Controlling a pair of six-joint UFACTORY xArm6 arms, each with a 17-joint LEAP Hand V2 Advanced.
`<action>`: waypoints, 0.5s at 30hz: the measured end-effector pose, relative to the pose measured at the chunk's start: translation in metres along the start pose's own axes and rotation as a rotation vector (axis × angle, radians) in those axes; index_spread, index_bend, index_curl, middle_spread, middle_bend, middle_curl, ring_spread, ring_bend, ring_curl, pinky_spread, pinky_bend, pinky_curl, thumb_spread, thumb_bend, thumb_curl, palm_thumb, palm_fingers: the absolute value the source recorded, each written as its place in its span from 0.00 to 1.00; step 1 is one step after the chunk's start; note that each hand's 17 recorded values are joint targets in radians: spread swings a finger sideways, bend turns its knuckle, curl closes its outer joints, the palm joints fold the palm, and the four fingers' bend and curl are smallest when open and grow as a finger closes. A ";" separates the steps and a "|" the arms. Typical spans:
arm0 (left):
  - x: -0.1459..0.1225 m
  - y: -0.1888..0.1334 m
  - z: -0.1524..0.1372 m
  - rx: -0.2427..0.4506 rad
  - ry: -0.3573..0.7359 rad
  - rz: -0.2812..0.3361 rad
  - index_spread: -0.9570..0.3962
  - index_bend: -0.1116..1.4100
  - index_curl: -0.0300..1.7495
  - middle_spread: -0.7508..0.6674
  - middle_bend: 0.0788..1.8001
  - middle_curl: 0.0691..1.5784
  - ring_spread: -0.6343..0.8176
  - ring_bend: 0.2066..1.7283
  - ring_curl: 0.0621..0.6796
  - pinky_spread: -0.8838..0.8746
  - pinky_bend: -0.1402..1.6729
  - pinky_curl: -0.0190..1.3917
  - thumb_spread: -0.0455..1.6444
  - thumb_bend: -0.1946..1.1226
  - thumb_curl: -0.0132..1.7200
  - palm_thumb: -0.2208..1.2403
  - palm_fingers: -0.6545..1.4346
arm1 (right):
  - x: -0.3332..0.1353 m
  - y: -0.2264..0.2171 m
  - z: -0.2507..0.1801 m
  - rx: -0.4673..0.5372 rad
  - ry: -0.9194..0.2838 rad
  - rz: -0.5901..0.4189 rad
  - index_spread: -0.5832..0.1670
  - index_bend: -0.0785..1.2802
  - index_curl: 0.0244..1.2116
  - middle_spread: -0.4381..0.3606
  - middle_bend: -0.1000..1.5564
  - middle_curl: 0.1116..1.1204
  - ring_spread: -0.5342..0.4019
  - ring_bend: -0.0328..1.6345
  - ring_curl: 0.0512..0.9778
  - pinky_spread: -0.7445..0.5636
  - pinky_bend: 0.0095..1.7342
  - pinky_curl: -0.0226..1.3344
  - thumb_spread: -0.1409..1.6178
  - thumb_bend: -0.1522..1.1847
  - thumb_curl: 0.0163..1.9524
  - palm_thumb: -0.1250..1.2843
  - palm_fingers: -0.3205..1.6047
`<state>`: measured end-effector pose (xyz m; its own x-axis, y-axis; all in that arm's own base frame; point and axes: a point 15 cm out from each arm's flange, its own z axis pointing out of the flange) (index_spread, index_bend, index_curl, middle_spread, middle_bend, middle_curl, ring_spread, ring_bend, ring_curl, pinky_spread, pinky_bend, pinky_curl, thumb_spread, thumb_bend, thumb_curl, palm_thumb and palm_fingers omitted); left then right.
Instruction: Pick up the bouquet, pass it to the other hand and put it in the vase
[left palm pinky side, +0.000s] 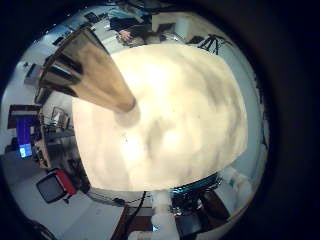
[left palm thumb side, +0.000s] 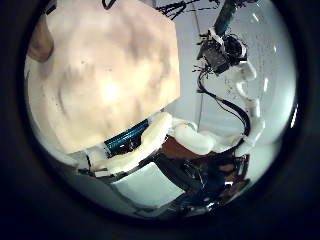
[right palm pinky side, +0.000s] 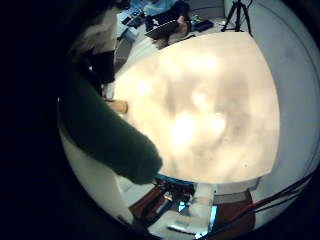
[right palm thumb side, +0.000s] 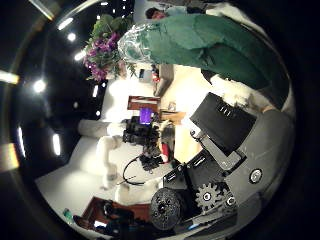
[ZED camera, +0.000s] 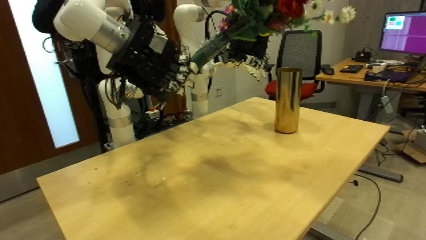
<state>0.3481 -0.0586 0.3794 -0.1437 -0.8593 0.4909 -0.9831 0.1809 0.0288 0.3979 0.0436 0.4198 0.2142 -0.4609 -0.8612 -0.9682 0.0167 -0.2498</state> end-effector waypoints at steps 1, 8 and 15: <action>0.003 0.000 -0.002 0.007 0.029 0.002 0.84 0.20 0.26 0.61 0.17 0.20 0.72 0.16 0.20 0.75 0.17 0.14 0.60 0.12 0.17 0.31 0.46 | -0.001 0.004 0.004 -0.006 -0.031 -0.014 0.42 0.82 0.81 0.39 0.88 0.65 0.38 0.87 0.65 0.41 0.71 0.64 0.33 0.10 0.46 0.95 0.75; 0.033 -0.013 -0.021 0.102 0.222 0.041 0.86 0.19 0.25 0.66 0.14 0.19 0.72 0.19 0.21 0.74 0.18 0.16 0.56 0.12 0.17 0.26 0.44 | -0.018 0.010 0.020 0.005 -0.204 -0.125 0.43 0.83 0.81 0.39 0.88 0.65 0.38 0.87 0.65 0.40 0.69 0.68 0.26 0.10 0.47 0.94 0.75; 0.068 -0.025 -0.041 0.183 0.422 0.098 0.87 0.19 0.24 0.69 0.13 0.19 0.72 0.20 0.21 0.74 0.18 0.17 0.54 0.12 0.18 0.25 0.44 | -0.044 0.020 0.042 -0.057 -0.308 -0.209 0.43 0.84 0.81 0.40 0.88 0.64 0.38 0.88 0.65 0.39 0.66 0.71 0.23 0.10 0.48 0.94 0.75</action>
<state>0.3678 -0.1024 0.4480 -0.2149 -0.5664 0.7956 -0.9766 0.1315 -0.1702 0.3750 0.1015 0.4342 0.4280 -0.1608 -0.8894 -0.9034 -0.1032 -0.4161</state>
